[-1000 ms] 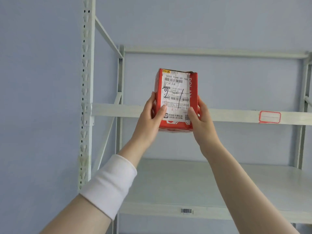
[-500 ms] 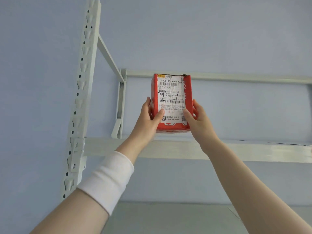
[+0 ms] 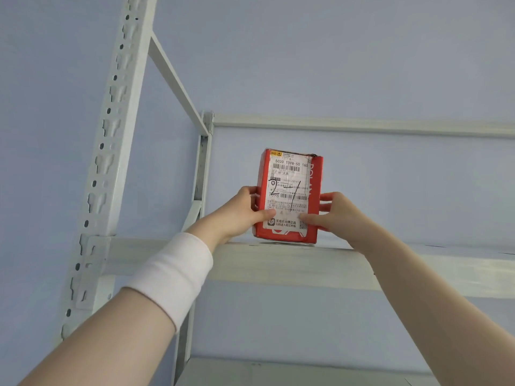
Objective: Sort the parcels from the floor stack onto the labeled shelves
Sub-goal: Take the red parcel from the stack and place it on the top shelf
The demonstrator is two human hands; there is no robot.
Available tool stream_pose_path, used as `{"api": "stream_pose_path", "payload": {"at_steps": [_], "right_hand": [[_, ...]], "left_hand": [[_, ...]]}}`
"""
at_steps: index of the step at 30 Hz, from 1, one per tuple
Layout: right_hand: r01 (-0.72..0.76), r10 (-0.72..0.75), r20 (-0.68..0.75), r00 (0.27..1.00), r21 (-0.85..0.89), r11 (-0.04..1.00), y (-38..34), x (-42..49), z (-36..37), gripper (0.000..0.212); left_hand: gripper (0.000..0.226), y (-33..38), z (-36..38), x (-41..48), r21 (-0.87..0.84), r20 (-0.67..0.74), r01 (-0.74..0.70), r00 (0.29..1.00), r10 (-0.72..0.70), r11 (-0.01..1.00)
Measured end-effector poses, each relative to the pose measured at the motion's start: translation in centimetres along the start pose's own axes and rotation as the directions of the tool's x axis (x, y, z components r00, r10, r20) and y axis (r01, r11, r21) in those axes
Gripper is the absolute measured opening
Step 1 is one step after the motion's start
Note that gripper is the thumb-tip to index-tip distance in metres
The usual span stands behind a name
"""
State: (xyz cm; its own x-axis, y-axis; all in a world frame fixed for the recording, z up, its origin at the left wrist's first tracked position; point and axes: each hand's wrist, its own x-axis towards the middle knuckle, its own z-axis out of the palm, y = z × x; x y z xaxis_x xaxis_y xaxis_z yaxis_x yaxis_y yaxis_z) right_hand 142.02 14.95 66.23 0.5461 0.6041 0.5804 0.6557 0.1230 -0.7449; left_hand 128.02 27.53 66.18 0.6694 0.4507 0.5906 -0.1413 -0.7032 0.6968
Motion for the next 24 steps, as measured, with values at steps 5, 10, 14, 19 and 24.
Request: {"api": "stream_pose_path", "payload": {"at_steps": [5, 10, 14, 19, 24], "right_hand": [[-0.040, 0.040, 0.023, 0.999, -0.034, 0.999, 0.4, 1.0, 0.1, 0.065], [-0.051, 0.051, 0.003, 0.999, -0.056, 0.997, 0.7, 1.7, 0.3, 0.072], [-0.104, 0.110, 0.055, 0.992, -0.093, 0.990, 0.5, 2.0, -0.1, 0.088], [-0.138, 0.154, 0.060, 0.986, -0.219, 0.966, 0.2, 2.2, -1.2, 0.096], [-0.142, 0.175, 0.106, 0.979, -0.265, 0.954, -0.3, 2.5, -1.4, 0.071]], "left_hand": [[0.063, -0.9, -0.4, 1.5, -0.049, 0.050, 0.089, 0.995, -0.087, 0.995], [0.073, -1.4, -0.6, 2.1, 0.030, 0.053, 0.091, 0.994, -0.092, 0.995], [0.100, -1.5, -1.1, 2.5, 0.145, 0.057, 0.094, 0.993, -0.103, 0.985], [0.097, -1.0, -2.2, 2.9, 0.280, 0.037, 0.121, 0.990, -0.136, 0.952], [0.040, 0.0, -1.5, 2.9, 0.194, 0.166, 0.137, 0.971, -0.170, 0.971]]}}
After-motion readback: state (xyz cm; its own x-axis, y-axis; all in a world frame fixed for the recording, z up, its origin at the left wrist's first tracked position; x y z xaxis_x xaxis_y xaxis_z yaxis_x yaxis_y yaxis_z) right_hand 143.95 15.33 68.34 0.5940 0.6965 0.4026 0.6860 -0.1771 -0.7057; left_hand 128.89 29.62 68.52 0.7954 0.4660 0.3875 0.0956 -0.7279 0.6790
